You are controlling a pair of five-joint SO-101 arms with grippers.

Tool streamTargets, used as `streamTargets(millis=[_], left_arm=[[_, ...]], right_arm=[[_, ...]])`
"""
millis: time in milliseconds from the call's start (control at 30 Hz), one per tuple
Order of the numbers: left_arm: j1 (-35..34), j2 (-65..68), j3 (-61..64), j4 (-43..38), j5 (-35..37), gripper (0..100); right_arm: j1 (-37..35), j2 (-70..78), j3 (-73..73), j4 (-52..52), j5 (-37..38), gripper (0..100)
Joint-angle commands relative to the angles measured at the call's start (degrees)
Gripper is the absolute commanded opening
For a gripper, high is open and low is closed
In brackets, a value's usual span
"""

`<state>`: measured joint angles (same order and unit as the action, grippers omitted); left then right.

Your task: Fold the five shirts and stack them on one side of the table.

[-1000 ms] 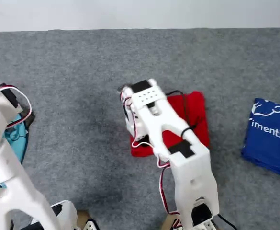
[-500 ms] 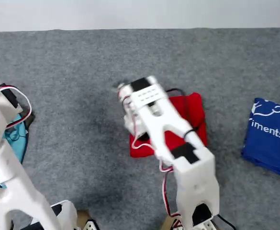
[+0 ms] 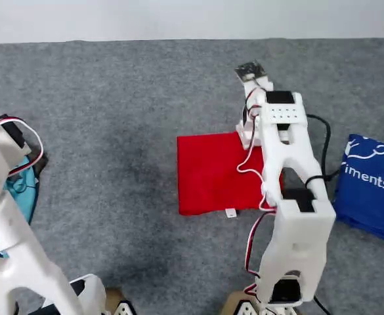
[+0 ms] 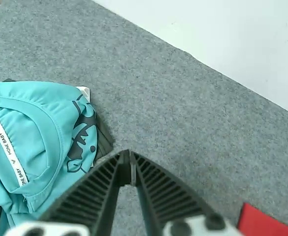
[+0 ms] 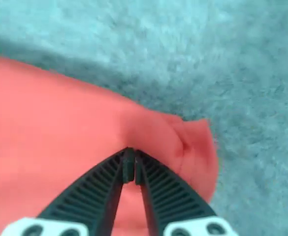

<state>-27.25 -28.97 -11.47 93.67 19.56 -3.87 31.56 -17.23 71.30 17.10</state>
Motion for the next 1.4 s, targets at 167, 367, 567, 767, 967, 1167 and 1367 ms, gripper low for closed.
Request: streamTargets(millis=[167,367,567,767,967,1167,1367], left_arm=[[-0.09,-1.58,-0.31,0.18,-0.35,0],[0.0,-1.58,-0.31,0.18,-0.44,0],[0.0,-1.58,-0.31,-0.09,-0.44,0],[0.0,-1.41,-0.31,-0.09,-0.44,0],[0.0,-1.14,-0.22,-0.09,-0.35,0],[0.0,-1.05,-0.22,-0.18,-0.35,0],[0.0,-1.05,-0.22,-0.18,-0.35,0]], right_arm=[[-0.92,1.8,-8.26,5.93,0.44,1.4],[-2.86,-0.92,-22.24,14.64,0.44,1.4],[0.13,2.33,-24.97,14.37,0.44,1.4],[-0.66,4.0,-25.85,27.03,-7.47,8.0],[-1.36,4.53,-25.67,30.99,-17.76,34.8],[-1.36,7.96,-25.76,27.65,-18.81,35.1],[-1.27,15.69,-25.76,25.8,-21.01,35.1]])
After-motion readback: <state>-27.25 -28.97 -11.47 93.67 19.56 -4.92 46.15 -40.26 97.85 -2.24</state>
